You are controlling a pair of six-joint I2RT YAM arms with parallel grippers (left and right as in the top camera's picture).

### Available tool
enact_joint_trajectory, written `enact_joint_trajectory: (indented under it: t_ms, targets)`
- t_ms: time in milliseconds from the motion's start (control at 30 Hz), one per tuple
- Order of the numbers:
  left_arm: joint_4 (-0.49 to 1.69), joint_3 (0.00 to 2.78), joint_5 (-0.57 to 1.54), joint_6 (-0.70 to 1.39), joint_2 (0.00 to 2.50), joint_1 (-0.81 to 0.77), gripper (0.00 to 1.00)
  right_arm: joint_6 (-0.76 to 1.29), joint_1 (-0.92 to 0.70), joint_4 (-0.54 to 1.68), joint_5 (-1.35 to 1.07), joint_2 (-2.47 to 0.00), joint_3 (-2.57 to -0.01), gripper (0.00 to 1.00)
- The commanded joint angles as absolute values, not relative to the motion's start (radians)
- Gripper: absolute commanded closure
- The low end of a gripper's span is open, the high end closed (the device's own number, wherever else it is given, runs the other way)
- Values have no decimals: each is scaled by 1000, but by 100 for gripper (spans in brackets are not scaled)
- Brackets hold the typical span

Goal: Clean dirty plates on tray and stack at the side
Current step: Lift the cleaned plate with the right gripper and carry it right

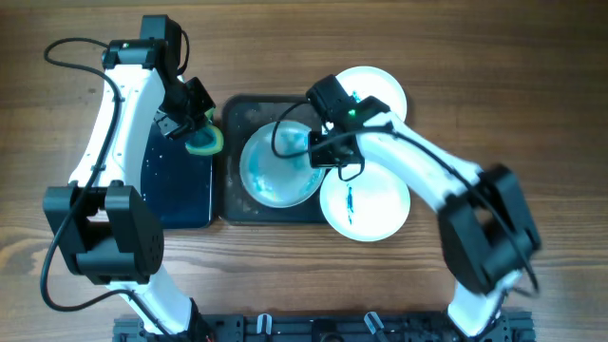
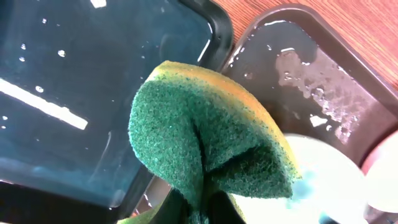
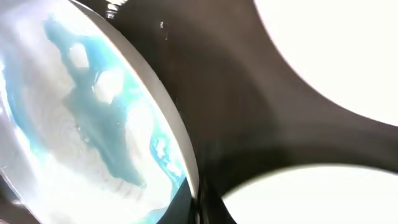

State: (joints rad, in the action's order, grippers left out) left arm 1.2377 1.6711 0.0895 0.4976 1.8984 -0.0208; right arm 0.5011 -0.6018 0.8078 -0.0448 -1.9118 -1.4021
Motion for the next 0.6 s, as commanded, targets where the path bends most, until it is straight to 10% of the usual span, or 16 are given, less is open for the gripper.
enact_joint_trajectory:
  t_ms: [0,567]
  targets:
    - [1223,1682,59,479,1893,-17,96,521,-707,855,357,-1759,-1404,96]
    - [1206,1682,59,482,1893,-17,96,392,-1075,923,1251,-1714,-1407,96]
